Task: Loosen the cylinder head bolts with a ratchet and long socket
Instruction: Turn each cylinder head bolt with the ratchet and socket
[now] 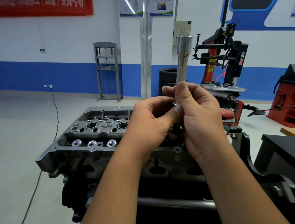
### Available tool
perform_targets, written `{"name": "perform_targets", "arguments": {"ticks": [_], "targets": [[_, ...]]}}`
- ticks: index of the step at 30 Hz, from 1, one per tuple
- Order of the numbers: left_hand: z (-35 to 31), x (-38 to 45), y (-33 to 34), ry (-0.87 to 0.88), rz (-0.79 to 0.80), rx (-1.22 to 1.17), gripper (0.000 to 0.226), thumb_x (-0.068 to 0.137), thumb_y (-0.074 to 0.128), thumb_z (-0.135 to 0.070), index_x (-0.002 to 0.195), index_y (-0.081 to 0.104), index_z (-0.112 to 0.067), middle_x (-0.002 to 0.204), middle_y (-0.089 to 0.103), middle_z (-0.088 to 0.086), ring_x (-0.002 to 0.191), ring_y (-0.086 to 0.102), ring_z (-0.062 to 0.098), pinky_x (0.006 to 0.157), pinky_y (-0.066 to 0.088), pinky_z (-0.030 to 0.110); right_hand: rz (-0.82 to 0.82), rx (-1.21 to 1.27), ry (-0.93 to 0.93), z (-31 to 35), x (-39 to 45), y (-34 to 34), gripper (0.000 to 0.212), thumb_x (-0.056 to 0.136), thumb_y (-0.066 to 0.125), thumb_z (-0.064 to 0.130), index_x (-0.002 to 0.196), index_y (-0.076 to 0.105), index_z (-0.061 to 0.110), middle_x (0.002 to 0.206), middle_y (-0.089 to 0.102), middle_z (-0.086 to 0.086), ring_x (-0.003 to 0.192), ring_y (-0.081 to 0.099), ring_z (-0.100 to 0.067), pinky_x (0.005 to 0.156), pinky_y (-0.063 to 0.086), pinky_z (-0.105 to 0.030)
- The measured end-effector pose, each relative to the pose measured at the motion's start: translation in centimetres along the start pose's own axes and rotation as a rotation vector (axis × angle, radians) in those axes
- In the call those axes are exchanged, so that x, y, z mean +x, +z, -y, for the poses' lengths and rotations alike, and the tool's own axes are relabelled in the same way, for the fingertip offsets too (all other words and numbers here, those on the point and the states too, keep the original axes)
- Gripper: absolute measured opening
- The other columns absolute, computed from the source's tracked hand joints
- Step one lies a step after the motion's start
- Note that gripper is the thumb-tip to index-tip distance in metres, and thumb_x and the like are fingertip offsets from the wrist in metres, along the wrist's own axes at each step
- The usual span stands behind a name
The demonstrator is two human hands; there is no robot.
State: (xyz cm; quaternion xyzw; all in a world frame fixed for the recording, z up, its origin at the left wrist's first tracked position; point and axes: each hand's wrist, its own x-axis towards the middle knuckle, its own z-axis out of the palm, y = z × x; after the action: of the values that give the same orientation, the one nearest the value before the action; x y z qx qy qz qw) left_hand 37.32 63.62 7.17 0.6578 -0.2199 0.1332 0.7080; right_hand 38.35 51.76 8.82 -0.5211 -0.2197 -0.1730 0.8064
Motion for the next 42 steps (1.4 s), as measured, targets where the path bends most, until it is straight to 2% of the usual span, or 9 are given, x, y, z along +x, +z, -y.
{"name": "perform_targets", "arguments": {"ticks": [4, 9, 13, 21, 26, 32, 35, 38, 42], "targets": [[-0.13, -0.04, 0.22, -0.022, 0.004, 0.008, 0.022, 0.100, 0.068, -0.015, 0.119, 0.074, -0.023, 0.106, 0.080, -0.004, 0.097, 0.077, 0.014, 0.063, 0.059, 0.027, -0.018, -0.002, 0.008, -0.12, 0.11, 0.11, 0.032, 0.095, 0.062, 0.042, 0.085, 0.076, 0.015, 0.096, 0.078, -0.008, 0.089, 0.075, -0.024, 0.070, 0.061, -0.035], [-0.17, -0.17, 0.23, 0.034, -0.111, 0.087, 0.021, 0.083, 0.085, -0.015, 0.101, 0.074, -0.021, 0.093, 0.080, 0.001, 0.082, 0.077, 0.016, 0.058, 0.057, 0.024, -0.001, 0.038, -0.001, -0.09, 0.03, -0.07, 0.024, 0.075, 0.081, 0.039, 0.084, 0.073, 0.019, 0.099, 0.078, -0.012, 0.099, 0.074, -0.038, 0.083, 0.062, -0.056], [-0.57, -0.35, 0.45, -0.010, 0.002, -0.038, 0.019, 0.099, 0.070, -0.016, 0.117, 0.075, -0.018, 0.105, 0.080, 0.003, 0.099, 0.078, 0.026, 0.072, 0.065, 0.043, 0.009, -0.031, -0.003, -0.04, 0.00, 0.07, 0.038, 0.083, 0.068, 0.047, 0.091, 0.076, 0.011, 0.096, 0.077, -0.009, 0.094, 0.075, -0.029, 0.070, 0.060, -0.038], [-0.26, -0.16, 0.33, 0.036, -0.154, 0.105, 0.022, 0.084, 0.086, -0.016, 0.102, 0.074, -0.019, 0.091, 0.079, 0.003, 0.082, 0.078, 0.018, 0.062, 0.060, 0.027, 0.053, -0.004, -0.034, -0.22, -0.02, -0.04, 0.027, 0.079, 0.077, 0.037, 0.089, 0.075, 0.013, 0.095, 0.077, -0.011, 0.092, 0.075, -0.029, 0.080, 0.063, -0.047], [-0.64, -0.32, 0.51, -0.001, 0.044, -0.017, 0.021, 0.102, 0.065, -0.011, 0.117, 0.074, -0.023, 0.108, 0.081, -0.003, 0.104, 0.077, 0.014, 0.079, 0.065, 0.035, 0.003, -0.015, -0.005, -0.24, 0.23, -0.13, 0.036, 0.094, 0.060, 0.044, 0.086, 0.077, 0.013, 0.094, 0.076, -0.010, 0.090, 0.074, -0.025, 0.074, 0.060, -0.035], [-0.38, -0.27, 0.56, 0.053, -0.106, 0.100, 0.020, 0.083, 0.086, -0.013, 0.095, 0.073, -0.023, 0.087, 0.080, -0.002, 0.074, 0.075, 0.007, 0.057, 0.055, 0.018, 0.006, 0.084, 0.018, -0.22, 0.15, -0.12, 0.028, 0.076, 0.080, 0.043, 0.086, 0.074, 0.018, 0.095, 0.076, -0.013, 0.092, 0.074, -0.035, 0.083, 0.062, -0.058], [-0.52, -0.30, 0.61, 0.031, -0.060, 0.070, 0.018, 0.087, 0.080, -0.023, 0.105, 0.074, -0.022, 0.095, 0.081, -0.002, 0.082, 0.077, 0.010, 0.060, 0.058, 0.023, 0.010, 0.065, 0.008, -0.25, 0.17, -0.17, 0.031, 0.080, 0.074, 0.043, 0.090, 0.071, 0.014, 0.096, 0.077, -0.011, 0.093, 0.075, -0.031, 0.079, 0.063, -0.050], [-0.70, -0.30, 0.56, -0.020, 0.026, 0.015, 0.020, 0.101, 0.067, -0.015, 0.116, 0.074, -0.026, 0.106, 0.080, -0.005, 0.099, 0.077, 0.012, 0.070, 0.062, 0.027, 0.014, 0.051, 0.013, -0.27, 0.28, -0.10, 0.031, 0.085, 0.067, 0.045, 0.087, 0.074, 0.014, 0.092, 0.076, -0.009, 0.090, 0.074, -0.023, 0.077, 0.062, -0.038], [-0.55, -0.26, 0.52, 0.019, -0.080, 0.098, 0.016, 0.089, 0.081, -0.014, 0.101, 0.074, -0.023, 0.091, 0.080, -0.001, 0.080, 0.077, 0.009, 0.060, 0.057, 0.021, 0.029, 0.072, 0.031, -0.34, 0.25, -0.03, 0.025, 0.078, 0.076, 0.045, 0.083, 0.076, 0.020, 0.093, 0.077, -0.012, 0.092, 0.074, -0.033, 0.082, 0.063, -0.053]]}}
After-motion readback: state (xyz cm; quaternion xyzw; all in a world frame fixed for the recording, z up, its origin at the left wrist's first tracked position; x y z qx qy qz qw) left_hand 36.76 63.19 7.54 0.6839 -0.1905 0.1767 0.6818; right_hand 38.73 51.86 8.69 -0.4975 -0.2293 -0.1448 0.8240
